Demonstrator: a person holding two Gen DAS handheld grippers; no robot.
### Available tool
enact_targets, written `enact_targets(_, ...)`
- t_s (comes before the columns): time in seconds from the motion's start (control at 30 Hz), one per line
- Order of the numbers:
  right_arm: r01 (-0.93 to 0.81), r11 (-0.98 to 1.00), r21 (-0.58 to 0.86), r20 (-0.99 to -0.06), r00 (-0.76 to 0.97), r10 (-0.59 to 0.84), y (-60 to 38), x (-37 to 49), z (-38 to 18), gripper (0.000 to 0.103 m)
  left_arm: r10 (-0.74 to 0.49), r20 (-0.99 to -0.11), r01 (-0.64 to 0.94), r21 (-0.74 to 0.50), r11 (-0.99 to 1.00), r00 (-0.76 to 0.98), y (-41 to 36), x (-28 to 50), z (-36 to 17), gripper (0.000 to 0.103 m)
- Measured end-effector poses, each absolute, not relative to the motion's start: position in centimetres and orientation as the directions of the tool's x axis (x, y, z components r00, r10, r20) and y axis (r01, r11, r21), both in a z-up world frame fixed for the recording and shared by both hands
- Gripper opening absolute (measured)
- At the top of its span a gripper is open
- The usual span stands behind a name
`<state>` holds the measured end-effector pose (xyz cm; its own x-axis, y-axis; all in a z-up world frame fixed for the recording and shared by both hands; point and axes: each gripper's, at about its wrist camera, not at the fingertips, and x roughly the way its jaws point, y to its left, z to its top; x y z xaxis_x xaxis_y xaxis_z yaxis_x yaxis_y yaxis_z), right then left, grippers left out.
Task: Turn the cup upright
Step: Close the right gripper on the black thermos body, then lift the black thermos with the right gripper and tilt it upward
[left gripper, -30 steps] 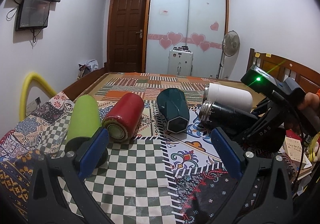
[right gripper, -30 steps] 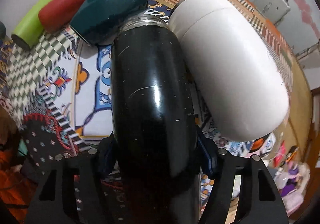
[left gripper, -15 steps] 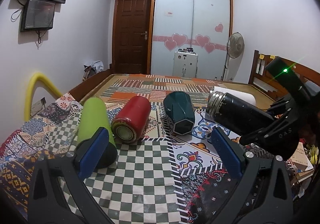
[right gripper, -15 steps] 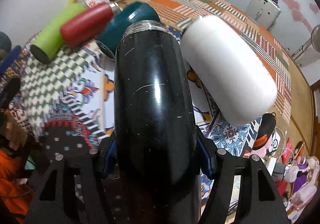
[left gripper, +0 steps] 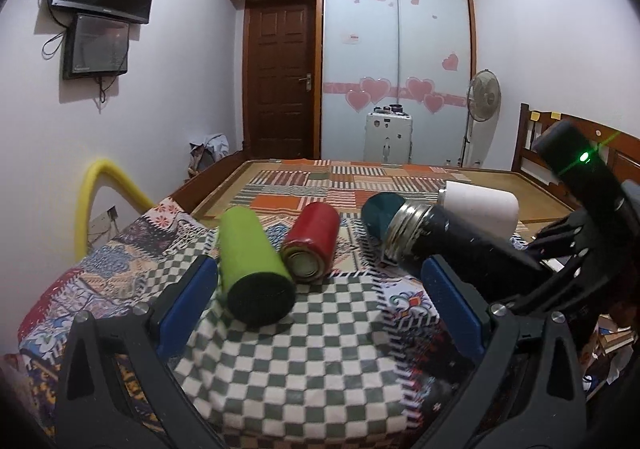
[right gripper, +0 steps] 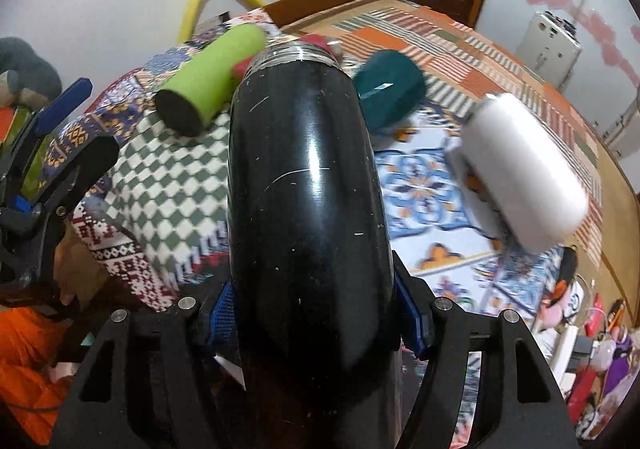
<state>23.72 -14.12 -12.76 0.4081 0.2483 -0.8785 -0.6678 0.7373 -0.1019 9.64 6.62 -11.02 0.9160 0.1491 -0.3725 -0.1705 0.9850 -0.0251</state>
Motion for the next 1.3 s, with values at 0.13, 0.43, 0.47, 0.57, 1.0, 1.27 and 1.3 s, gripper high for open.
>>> enact_targets(0.13, -0.671, 0.737, -0.086, -0.898, 0.372, 0.234, -12.1, 23.2, -14.4, 0.063, 0.153, -0.388, -0.182, -0.037, 0.983, 0.909, 7.7, 9.0, -11.5, 0.103)
enact_targets(0.43, -0.647, 0.755, -0.109, -0.94, 0.315, 0.134, -10.9, 24.8, -16.5, 0.064, 0.15, -0.424, -0.192, -0.058, 0.98, 0.893, 8.6, 9.3, -13.4, 0.103)
enact_targets(0.47, -0.645, 0.756, -0.113, -0.942, 0.312, 0.125, -10.8, 25.0, -16.7, 0.064, 0.148, -0.428, -0.192, -0.061, 0.98, 0.892, 8.7, 9.4, -13.4, 0.103)
enact_targets(0.57, -0.641, 0.759, -0.111, -0.947, 0.3, 0.116, -10.9, 25.3, -16.8, 0.064, 0.147, -0.433, -0.195, -0.068, 0.978, 0.889, 8.8, 9.5, -13.6, 0.103)
enact_targets(1.0, -0.646, 0.758, -0.095, -0.922, 0.344, 0.177, -11.4, 23.5, -13.0, 0.069, 0.145, -0.446, -0.178, -0.033, 0.983, 0.883, 7.7, 9.5, -11.4, 0.103)
enact_targets(1.27, -0.584, 0.798, -0.148, -0.757, 0.586, 0.288, -17.0, 18.9, -7.6, 0.069, 0.02, -0.566, -0.06, -0.052, 0.997, 0.824, 3.7, 13.8, -9.9, 0.103)
enact_targets(1.3, -0.573, 0.805, -0.154, -0.737, 0.609, 0.293, -17.6, 18.7, -7.1, 0.069, 0.008, -0.591, -0.052, -0.058, 0.997, 0.807, 3.3, 14.5, -10.0, 0.103)
